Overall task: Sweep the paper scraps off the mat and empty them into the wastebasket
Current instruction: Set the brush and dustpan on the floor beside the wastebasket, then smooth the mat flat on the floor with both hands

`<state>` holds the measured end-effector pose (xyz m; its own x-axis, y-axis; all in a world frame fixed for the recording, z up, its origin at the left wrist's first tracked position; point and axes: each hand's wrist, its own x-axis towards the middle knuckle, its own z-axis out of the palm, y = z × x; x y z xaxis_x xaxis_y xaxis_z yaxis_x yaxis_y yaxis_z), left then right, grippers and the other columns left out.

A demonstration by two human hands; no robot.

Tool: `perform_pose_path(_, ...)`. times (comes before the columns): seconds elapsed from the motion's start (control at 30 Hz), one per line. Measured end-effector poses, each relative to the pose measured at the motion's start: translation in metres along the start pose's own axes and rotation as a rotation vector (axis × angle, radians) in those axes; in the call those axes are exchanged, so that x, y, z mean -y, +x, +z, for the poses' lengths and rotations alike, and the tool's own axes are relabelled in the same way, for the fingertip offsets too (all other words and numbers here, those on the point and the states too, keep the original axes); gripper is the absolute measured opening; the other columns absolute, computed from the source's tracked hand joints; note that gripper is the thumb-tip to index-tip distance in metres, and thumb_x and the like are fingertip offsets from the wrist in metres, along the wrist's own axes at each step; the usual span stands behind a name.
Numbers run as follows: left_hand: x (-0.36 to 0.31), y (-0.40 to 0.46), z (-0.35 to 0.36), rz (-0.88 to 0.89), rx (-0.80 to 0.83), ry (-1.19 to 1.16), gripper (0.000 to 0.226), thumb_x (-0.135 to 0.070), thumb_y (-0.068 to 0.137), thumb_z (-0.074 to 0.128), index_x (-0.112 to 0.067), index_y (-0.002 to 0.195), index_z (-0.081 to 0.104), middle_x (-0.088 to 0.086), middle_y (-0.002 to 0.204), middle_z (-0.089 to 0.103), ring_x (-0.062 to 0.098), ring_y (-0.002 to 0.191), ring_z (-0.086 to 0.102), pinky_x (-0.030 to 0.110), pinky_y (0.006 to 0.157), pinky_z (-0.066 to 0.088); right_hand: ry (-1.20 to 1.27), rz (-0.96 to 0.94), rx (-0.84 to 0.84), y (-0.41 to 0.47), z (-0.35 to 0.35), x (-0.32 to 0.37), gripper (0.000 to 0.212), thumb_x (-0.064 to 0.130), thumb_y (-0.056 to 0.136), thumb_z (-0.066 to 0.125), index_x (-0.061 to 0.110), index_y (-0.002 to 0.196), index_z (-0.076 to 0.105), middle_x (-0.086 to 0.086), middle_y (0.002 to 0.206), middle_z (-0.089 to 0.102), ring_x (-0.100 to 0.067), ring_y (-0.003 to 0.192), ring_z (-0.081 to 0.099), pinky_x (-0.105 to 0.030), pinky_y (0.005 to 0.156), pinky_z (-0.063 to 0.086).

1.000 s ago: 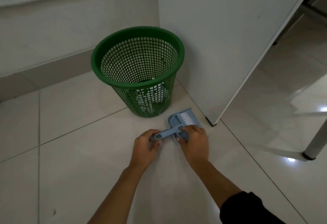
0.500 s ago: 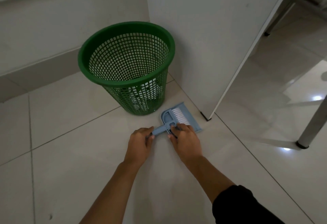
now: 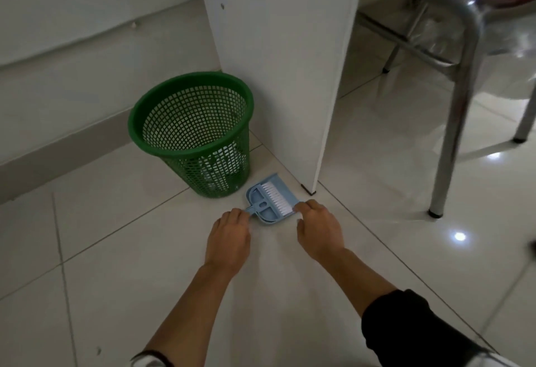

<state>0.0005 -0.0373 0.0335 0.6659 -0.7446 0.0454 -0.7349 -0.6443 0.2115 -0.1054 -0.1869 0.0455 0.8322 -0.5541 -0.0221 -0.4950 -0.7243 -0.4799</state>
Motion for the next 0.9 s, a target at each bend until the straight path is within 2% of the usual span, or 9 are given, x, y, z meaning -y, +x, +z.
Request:
perform_pose_path(0.17, -0.062, -0.010, -0.029, 0.142, -0.019, 0.033, 0.016, -0.011, 0.076, 0.061, -0.013, 0.092, 0.058, 0.007, 0.091, 0.065, 0.025, 0.085, 0.062, 0.035, 0.071, 0.051, -0.059, 0.082, -0.118, -0.046, -0.056, -0.022, 0.029, 0.009, 0.087, 0.046, 0.017, 0.113, 0.055, -0.004, 0.113, 0.060, -0.024, 0.102, 0.054, -0.035, 0.082, 0.046)
perform_pose_path(0.3, -0.132, -0.019, -0.057, 0.310, -0.029, -0.053, 0.023, -0.017, 0.090, 0.037, -0.012, 0.107, 0.052, 0.007, 0.112, 0.058, 0.025, 0.102, 0.052, 0.037, 0.088, 0.042, -0.127, 0.153, -0.227, -0.095, -0.116, -0.047, 0.026, 0.011, 0.088, 0.047, 0.017, 0.112, 0.055, -0.004, 0.113, 0.060, -0.023, 0.103, 0.054, -0.036, 0.081, 0.047)
perform_pose_path(0.57, -0.291, -0.046, -0.103, 0.579, -0.097, -0.097, 0.022, -0.022, 0.089, 0.038, -0.014, 0.104, 0.052, 0.007, 0.112, 0.058, 0.026, 0.103, 0.049, 0.036, 0.085, 0.038, -0.221, 0.370, -0.465, -0.193, -0.219, -0.111, 0.025, 0.014, 0.088, 0.048, 0.018, 0.111, 0.056, -0.004, 0.110, 0.060, -0.025, 0.101, 0.054, -0.038, 0.081, 0.044)
perform_pose_path(0.73, -0.387, -0.048, -0.081, 0.759, -0.044, -0.101, 0.021, -0.024, 0.089, 0.039, -0.014, 0.102, 0.054, 0.007, 0.109, 0.059, 0.028, 0.105, 0.050, 0.040, 0.088, 0.039, -0.224, 0.590, -0.537, -0.243, -0.248, -0.191, 0.023, 0.012, 0.086, 0.048, 0.016, 0.106, 0.059, -0.007, 0.108, 0.061, -0.028, 0.102, 0.053, -0.037, 0.083, 0.044)
perform_pose_path(0.9, -0.474, -0.049, -0.026, 0.893, 0.053, -0.096, 0.021, -0.024, 0.089, 0.039, -0.014, 0.101, 0.054, 0.008, 0.107, 0.060, 0.029, 0.101, 0.052, 0.041, 0.085, 0.041, -0.256, 0.729, -0.498, -0.286, -0.248, -0.290, 0.024, 0.011, 0.084, 0.048, 0.014, 0.105, 0.059, -0.010, 0.107, 0.061, -0.031, 0.102, 0.053, -0.037, 0.081, 0.044)
